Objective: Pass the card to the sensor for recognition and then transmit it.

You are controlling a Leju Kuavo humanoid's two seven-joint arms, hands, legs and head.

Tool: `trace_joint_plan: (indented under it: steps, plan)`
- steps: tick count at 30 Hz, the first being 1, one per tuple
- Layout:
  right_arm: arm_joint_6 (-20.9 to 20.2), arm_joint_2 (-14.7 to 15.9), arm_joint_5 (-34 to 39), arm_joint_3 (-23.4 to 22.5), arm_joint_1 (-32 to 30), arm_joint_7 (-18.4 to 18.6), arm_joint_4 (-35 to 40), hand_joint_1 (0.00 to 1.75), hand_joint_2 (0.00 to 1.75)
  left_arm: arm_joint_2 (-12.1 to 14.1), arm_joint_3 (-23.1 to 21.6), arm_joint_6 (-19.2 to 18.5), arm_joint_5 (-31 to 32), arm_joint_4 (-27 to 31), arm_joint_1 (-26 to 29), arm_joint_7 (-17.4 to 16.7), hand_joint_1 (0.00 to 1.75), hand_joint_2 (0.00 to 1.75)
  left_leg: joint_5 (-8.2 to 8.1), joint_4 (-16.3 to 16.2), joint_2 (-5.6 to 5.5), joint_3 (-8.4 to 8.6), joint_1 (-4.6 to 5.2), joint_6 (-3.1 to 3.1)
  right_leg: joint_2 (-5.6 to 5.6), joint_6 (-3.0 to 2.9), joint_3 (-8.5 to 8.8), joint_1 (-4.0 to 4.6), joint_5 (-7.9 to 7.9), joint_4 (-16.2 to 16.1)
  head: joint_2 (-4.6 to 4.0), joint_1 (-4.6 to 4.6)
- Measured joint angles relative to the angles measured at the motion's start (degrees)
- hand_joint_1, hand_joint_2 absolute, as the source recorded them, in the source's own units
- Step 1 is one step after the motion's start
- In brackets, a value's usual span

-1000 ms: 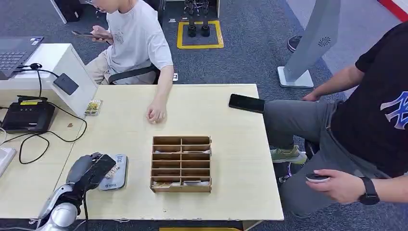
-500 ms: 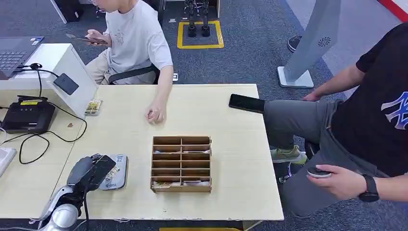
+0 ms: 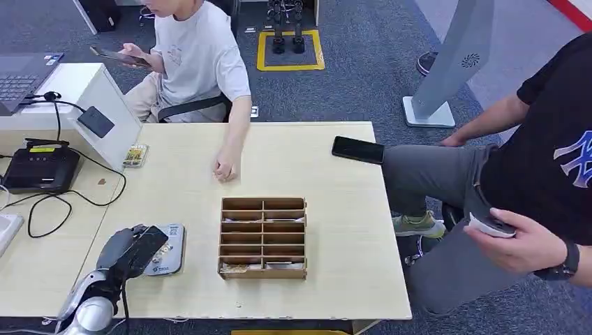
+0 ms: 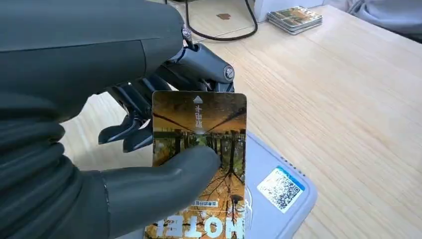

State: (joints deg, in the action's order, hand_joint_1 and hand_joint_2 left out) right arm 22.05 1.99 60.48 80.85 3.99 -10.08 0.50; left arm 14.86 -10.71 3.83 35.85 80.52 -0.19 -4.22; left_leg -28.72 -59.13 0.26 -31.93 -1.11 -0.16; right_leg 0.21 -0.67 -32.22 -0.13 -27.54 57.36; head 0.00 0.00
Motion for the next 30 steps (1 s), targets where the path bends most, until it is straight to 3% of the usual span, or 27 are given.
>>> trace_joint_plan:
  steps: [7, 9, 11, 12, 15, 17, 20, 30]
  plan:
    - [0.17, 0.00, 0.02, 0.11, 0.06, -0.37, 0.00, 0.00, 0.00, -0.48, 0.07, 0.70, 0.23, -0.85, 0.07, 0.55, 1.75, 1.75, 0.00, 0.00, 0.00, 0.04, 0.00, 0.00, 0.00, 0.00, 0.00, 0.00, 0.00, 0.00, 0.00, 0.00]
    - [0.57, 0.00, 0.20, 0.22, 0.03, -1.01, -0.02, 0.00, 0.00, -0.88, 1.14, 0.81, -9.80, -0.15, -0.13, 7.07, 1.75, 1.75, 0.03, -0.01, 0.00, 0.02, -0.01, 0.00, 0.01, 0.00, -0.03, 0.01, 0.00, 0.00, 0.00, 0.00]
    - [1.12, -0.04, 0.33, 0.68, 0.04, -1.42, -0.07, 0.00, 0.00, -1.27, 2.76, 1.58, -21.24, 2.52, -1.78, 8.37, 1.75, 1.75, 0.05, -0.02, -0.07, -0.02, -0.03, 0.00, -0.04, 0.00, -0.03, 0.02, 0.01, 0.00, 0.00, 0.02]
    - [1.20, -0.09, 0.57, 0.96, 0.06, -1.53, -0.07, 0.00, 0.00, -1.27, 3.50, 2.94, -23.22, 3.39, -3.11, 8.79, 1.75, 1.75, 0.09, -0.02, -0.11, -0.02, -0.02, -0.01, -0.08, -0.01, -0.01, 0.02, 0.02, 0.01, 0.00, 0.00]
    - [1.27, -0.22, 0.87, 1.57, 0.07, -1.71, -0.07, 0.00, 0.00, -1.42, 5.99, 12.93, -15.70, 5.42, -6.76, 13.51, 1.75, 1.75, 0.11, -0.01, -0.10, 0.00, -0.02, -0.03, -0.09, -0.05, 0.00, 0.02, 0.05, 0.02, 0.00, 0.00]
    - [1.18, -0.24, 0.74, 2.08, 0.12, -1.95, -0.07, 0.00, 0.00, -1.53, 6.38, 17.71, -10.06, 5.86, -8.56, 14.86, 1.75, 1.75, 0.11, -0.01, -0.13, 0.00, -0.02, -0.03, -0.12, -0.05, 0.00, 0.02, 0.05, 0.02, 0.00, 0.00]
    - [0.92, -0.24, 0.57, 2.89, 0.58, -2.05, -0.05, 0.00, 0.00, -1.53, 6.38, 19.32, -4.42, 5.86, -10.34, 14.95, 1.75, 1.75, 0.11, -0.01, -0.10, 0.00, -0.02, -0.03, -0.09, -0.05, 0.00, 0.02, 0.05, 0.02, 0.00, 0.00]
    - [0.79, -0.22, -0.17, 4.39, 1.17, -1.03, 0.30, 0.00, 0.00, -1.75, 6.36, 22.38, -0.25, 5.14, -12.31, 15.72, 1.75, 1.75, 0.10, -0.01, -0.10, -0.01, -0.02, -0.03, -0.08, -0.04, -0.03, 0.01, 0.05, 0.02, -0.02, 0.00]
